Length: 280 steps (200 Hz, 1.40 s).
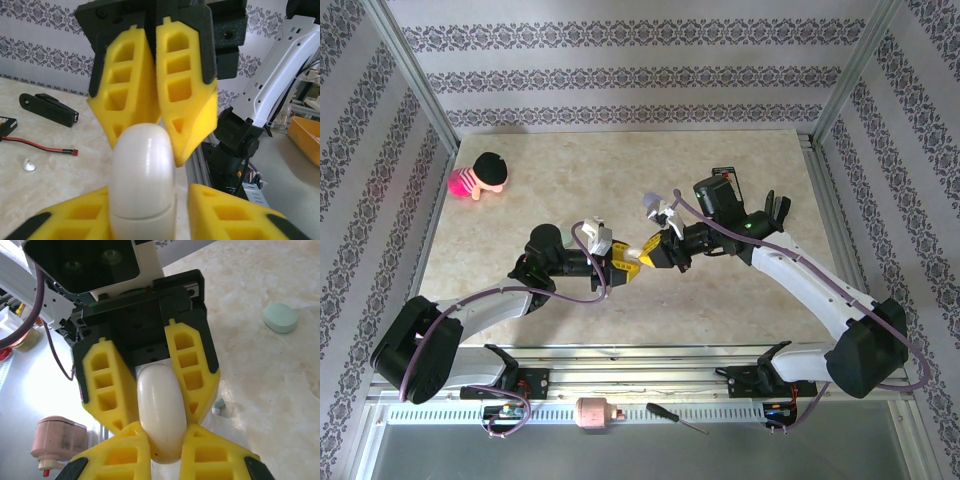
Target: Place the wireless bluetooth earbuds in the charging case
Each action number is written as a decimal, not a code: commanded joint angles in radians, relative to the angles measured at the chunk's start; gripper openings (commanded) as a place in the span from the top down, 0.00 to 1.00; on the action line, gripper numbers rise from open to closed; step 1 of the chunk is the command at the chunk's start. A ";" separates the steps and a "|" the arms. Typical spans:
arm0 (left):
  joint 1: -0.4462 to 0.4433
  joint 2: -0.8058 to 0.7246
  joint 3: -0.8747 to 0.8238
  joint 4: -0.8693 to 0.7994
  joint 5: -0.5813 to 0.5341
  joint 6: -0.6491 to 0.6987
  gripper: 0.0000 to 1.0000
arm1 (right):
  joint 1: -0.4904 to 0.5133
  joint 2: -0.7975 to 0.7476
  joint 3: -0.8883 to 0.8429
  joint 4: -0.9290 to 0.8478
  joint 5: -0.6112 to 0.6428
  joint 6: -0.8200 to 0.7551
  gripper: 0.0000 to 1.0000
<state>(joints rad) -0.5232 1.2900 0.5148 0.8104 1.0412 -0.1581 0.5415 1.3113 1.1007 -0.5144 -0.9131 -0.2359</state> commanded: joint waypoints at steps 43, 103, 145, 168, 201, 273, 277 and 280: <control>-0.012 -0.024 0.043 -0.088 0.079 0.066 0.58 | 0.018 0.003 0.041 -0.061 0.046 -0.076 0.95; -0.012 -0.011 0.052 -0.105 0.102 0.068 0.81 | 0.026 0.009 0.047 -0.074 0.054 -0.086 0.95; -0.012 -0.011 0.051 -0.102 0.095 0.073 0.94 | 0.037 0.005 0.034 -0.034 0.120 -0.055 0.64; -0.012 -0.006 0.052 -0.096 0.101 0.072 0.96 | 0.038 0.008 0.033 -0.011 0.195 -0.027 0.53; -0.012 -0.005 0.046 -0.108 0.100 0.091 0.96 | 0.022 -0.004 0.036 0.022 0.220 0.016 0.49; -0.012 -0.010 0.031 -0.112 0.090 0.132 0.96 | -0.015 -0.003 0.027 0.077 0.209 0.102 0.42; -0.012 -0.011 0.030 -0.114 0.089 0.134 0.96 | -0.015 -0.004 0.026 0.078 0.210 0.102 0.42; -0.012 -0.012 0.030 -0.115 0.089 0.137 0.97 | -0.015 -0.004 0.025 0.080 0.209 0.103 0.42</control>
<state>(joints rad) -0.5240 1.2896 0.5407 0.6834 1.0798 -0.0692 0.5323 1.3075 1.1175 -0.4786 -0.7372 -0.1658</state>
